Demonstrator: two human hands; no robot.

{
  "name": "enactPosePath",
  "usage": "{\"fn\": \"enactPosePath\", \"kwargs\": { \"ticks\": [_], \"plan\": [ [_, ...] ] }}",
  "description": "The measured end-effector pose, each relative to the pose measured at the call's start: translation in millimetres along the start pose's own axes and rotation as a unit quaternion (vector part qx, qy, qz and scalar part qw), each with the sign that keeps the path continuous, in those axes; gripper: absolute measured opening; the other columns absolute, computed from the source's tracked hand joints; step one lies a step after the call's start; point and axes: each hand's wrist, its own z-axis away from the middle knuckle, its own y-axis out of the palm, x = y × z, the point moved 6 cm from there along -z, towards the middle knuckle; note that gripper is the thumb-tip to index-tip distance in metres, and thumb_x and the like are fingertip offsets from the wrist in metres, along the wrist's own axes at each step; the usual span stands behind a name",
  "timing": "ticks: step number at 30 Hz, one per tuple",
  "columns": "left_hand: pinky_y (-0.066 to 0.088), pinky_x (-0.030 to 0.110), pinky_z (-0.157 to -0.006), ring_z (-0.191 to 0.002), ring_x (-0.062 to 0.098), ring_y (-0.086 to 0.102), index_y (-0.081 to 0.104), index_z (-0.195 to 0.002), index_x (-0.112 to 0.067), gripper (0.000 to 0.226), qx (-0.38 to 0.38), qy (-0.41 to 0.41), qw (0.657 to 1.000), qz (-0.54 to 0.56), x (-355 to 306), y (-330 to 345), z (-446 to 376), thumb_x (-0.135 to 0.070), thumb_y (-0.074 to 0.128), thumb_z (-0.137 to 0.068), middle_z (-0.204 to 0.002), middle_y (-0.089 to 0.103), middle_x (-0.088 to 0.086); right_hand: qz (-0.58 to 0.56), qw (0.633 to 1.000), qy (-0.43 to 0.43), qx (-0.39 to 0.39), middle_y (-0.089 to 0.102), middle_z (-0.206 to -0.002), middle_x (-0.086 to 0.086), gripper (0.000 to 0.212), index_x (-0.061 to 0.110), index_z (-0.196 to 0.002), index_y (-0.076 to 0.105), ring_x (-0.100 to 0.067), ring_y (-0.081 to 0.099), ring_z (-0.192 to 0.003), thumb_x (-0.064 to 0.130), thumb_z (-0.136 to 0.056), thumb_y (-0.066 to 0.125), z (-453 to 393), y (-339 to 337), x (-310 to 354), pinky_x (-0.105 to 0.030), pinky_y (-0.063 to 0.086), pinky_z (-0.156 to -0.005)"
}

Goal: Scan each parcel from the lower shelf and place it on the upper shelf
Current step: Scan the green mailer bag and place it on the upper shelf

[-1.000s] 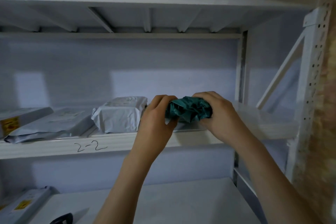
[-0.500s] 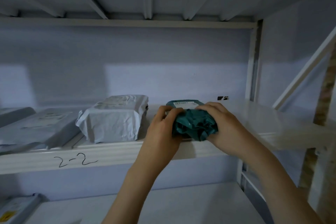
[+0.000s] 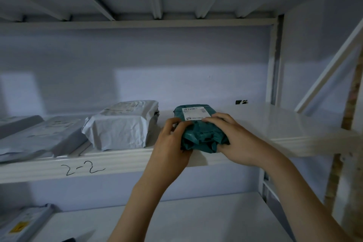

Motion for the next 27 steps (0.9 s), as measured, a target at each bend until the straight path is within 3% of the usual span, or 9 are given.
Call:
{"fn": "enactPosePath", "kwargs": {
  "ticks": [4,9,11,13,15,17,18,22,27],
  "plan": [
    [0.035,0.008,-0.093,-0.113,0.017,0.057,0.054,-0.135,-0.018,0.057,0.018,-0.008,1.0,0.005,-0.4,-0.3,0.2,-0.007,0.071,-0.081,-0.137,0.043,0.002,0.01,1.0,0.007,0.005,0.017,-0.151,0.016,0.074,0.034,-0.151,0.031,-0.01,0.034,-0.136,0.005,-0.089,0.061,0.1,-0.3,1.5,-0.017,0.031,-0.109],
    [0.027,-0.008,-0.088,-0.112,0.0,0.042,0.039,-0.146,-0.026,0.072,0.028,-0.019,0.999,0.027,-3.3,-8.4,14.9,-0.009,0.07,-0.083,-0.142,0.035,-0.001,0.033,0.999,0.022,0.013,-0.012,-0.162,0.017,0.088,0.045,-0.154,0.012,-0.021,0.007,-0.152,0.014,-0.09,0.064,15.7,-7.9,5.8,-0.045,0.023,-0.122],
    [0.028,-0.01,-0.084,-0.109,-0.004,0.037,0.037,-0.146,-0.029,0.075,0.017,-0.026,0.999,0.029,-6.1,-16.0,27.9,-0.002,0.066,-0.082,-0.141,0.033,-0.002,0.055,0.998,0.003,-0.016,-0.011,-0.162,0.017,0.086,0.042,-0.154,0.014,-0.02,-0.002,-0.153,0.006,-0.09,0.06,28.3,-11.0,17.8,-0.049,0.007,-0.124],
    [0.033,-0.005,-0.082,-0.112,0.003,0.041,0.041,-0.144,-0.031,0.076,0.003,-0.035,0.999,0.019,-11.1,-25.4,40.2,0.005,0.063,-0.08,-0.138,0.034,-0.002,0.072,0.995,-0.022,-0.063,-0.008,-0.163,0.016,0.084,0.038,-0.154,0.02,-0.018,-0.005,-0.153,-0.001,-0.089,0.057,38.2,-9.0,31.5,-0.049,-0.004,-0.124],
    [0.035,0.002,-0.084,-0.113,0.009,0.047,0.046,-0.139,-0.031,0.068,-0.011,-0.049,0.999,0.01,-16.6,-35.8,51.5,0.002,0.062,-0.082,-0.132,0.039,-0.002,0.035,0.991,-0.05,-0.121,0.006,-0.163,0.011,0.076,0.03,-0.15,0.033,-0.02,0.01,-0.152,-0.006,-0.087,0.056,46.5,-4.2,45.7,-0.048,0.009,-0.124],
    [0.038,0.014,-0.09,-0.115,0.011,0.049,0.052,-0.133,-0.032,0.054,-0.021,-0.065,0.998,0.006,-19.5,-46.4,64.7,-0.007,0.063,-0.086,-0.126,0.044,-0.005,-0.007,0.979,-0.081,-0.189,0.028,-0.157,0.004,0.061,0.019,-0.141,0.046,-0.019,0.033,-0.143,-0.006,-0.086,0.056,56.1,-0.5,61.4,-0.036,0.032,-0.118],
    [0.041,0.019,-0.092,-0.116,0.011,0.05,0.055,-0.13,-0.032,0.046,-0.026,-0.071,0.997,0.001,-19.5,-51.8,72.4,-0.013,0.062,-0.089,-0.125,0.046,-0.005,-0.015,0.972,-0.095,-0.214,0.037,-0.151,0.002,0.054,0.016,-0.137,0.051,-0.017,0.04,-0.137,-0.004,-0.087,0.057,61.4,2.9,69.8,-0.027,0.037,-0.113],
    [0.049,0.03,-0.09,-0.113,0.013,0.054,0.062,-0.118,-0.032,0.026,-0.013,-0.109,0.993,-0.033,-6.1,-69.4,105.6,-0.027,0.06,-0.093,-0.121,0.052,-0.008,-0.059,0.972,-0.107,-0.199,0.057,-0.132,0.005,0.038,0.017,-0.128,0.058,-0.004,0.05,-0.12,0.01,-0.091,0.063,81.1,39.3,100.0,0.002,0.03,-0.098],
    [0.047,0.024,-0.086,-0.105,0.011,0.058,0.065,-0.114,-0.032,0.022,0.016,-0.155,0.987,-0.043,32.5,-86.8,148.5,-0.028,0.061,-0.093,-0.114,0.057,-0.011,-0.097,0.986,-0.077,-0.112,0.062,-0.125,0.01,0.033,0.019,-0.126,0.06,0.003,0.051,-0.112,0.015,-0.094,0.062,88.0,109.2,131.5,0.006,0.028,-0.089]
  ]
}}
